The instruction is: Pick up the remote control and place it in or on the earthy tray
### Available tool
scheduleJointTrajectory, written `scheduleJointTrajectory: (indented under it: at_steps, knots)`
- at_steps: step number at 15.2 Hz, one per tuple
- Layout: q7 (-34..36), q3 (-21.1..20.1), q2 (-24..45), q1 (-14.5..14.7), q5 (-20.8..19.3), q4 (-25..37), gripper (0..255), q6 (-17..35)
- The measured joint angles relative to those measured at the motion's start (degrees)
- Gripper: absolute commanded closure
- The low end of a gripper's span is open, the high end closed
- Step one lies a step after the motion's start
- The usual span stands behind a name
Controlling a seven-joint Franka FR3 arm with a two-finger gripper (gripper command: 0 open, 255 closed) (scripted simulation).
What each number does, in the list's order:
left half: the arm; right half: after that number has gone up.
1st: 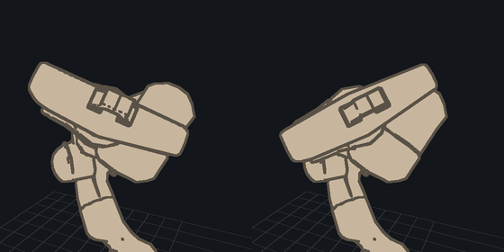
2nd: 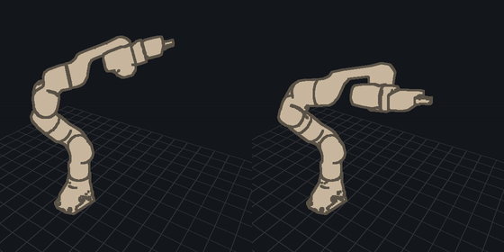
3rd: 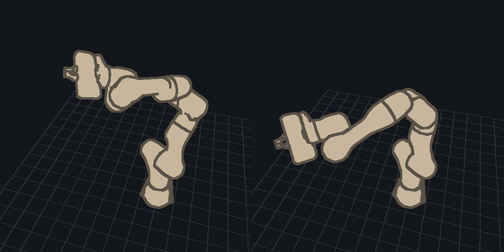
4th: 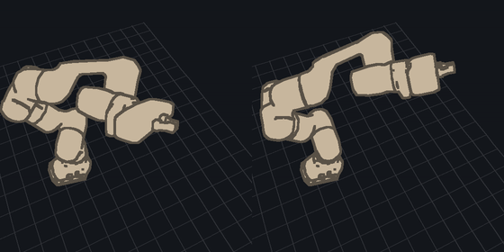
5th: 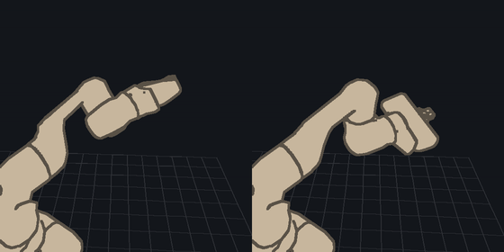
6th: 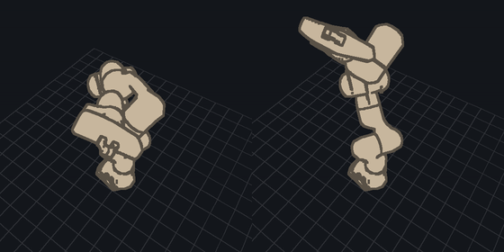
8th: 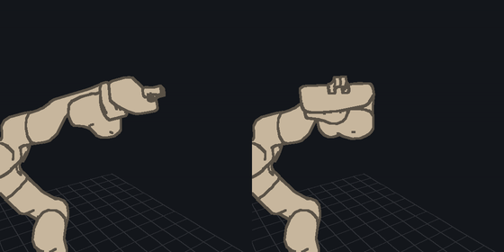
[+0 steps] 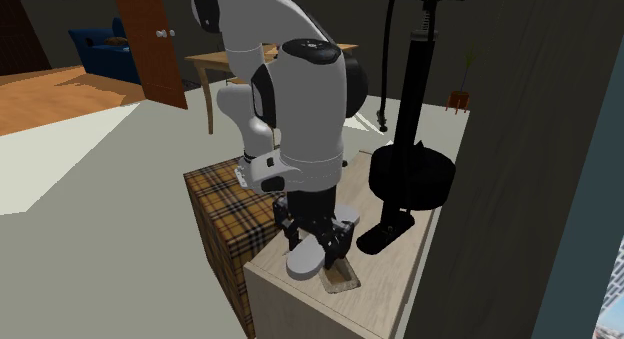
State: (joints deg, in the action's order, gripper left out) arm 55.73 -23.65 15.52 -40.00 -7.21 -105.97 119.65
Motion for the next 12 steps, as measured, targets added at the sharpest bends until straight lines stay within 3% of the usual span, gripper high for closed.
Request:
scheduleJointTrajectory:
  at_steps: [6, 12]
  knots:
    - [0.0, 0.0, 0.0, 0.0, 0.0, 0.01, 0, 0.01]
    - [-0.9, -0.38, -2.3, -0.26, 1.27, 4.19, 0, -6.19]
